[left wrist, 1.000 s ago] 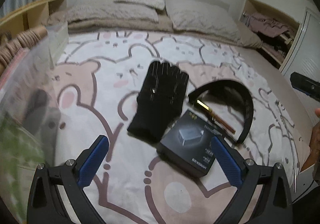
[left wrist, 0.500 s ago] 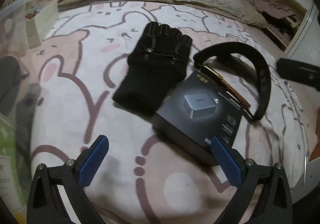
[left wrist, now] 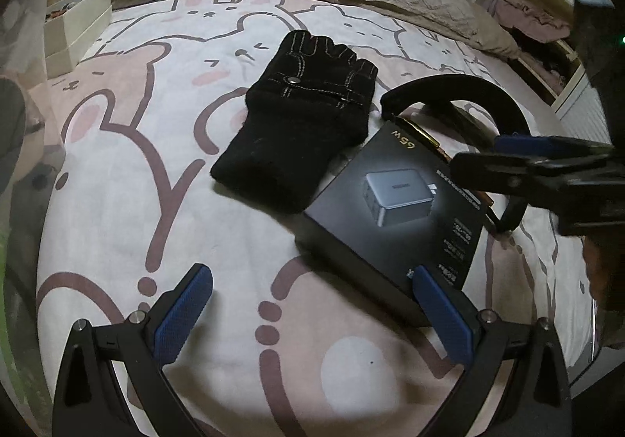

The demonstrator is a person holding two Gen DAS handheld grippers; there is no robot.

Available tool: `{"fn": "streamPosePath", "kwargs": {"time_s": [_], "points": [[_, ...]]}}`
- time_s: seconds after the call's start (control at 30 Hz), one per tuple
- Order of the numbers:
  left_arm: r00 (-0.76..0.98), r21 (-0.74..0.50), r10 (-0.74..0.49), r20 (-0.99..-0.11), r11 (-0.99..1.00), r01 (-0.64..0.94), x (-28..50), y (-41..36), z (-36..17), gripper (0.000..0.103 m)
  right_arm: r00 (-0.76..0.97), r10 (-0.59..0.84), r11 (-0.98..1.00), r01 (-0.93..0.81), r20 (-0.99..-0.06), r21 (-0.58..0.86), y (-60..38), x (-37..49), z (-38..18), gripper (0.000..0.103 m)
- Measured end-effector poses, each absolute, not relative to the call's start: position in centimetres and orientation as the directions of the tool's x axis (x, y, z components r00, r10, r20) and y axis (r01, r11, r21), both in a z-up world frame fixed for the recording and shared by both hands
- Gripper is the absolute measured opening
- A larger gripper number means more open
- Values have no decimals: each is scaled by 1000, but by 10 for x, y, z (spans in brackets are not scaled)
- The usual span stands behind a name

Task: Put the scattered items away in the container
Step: 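Move both tools toward the glove and black box on the sheet, then grasp the black charger box with the right tool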

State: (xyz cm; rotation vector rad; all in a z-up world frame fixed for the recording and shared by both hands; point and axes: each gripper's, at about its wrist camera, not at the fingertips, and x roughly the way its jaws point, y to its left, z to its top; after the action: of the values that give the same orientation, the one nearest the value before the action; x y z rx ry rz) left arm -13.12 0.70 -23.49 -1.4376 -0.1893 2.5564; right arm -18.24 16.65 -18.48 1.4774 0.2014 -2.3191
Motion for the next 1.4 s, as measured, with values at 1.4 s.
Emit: {"fn": "streamPosePath", "kwargs": {"time_s": [1.4], "points": [[-551,-369,365,-750,-923,-109,-81,-29,-221,69,-69,-535,-653,667,-842,360,90,-117,-132,68]]}}
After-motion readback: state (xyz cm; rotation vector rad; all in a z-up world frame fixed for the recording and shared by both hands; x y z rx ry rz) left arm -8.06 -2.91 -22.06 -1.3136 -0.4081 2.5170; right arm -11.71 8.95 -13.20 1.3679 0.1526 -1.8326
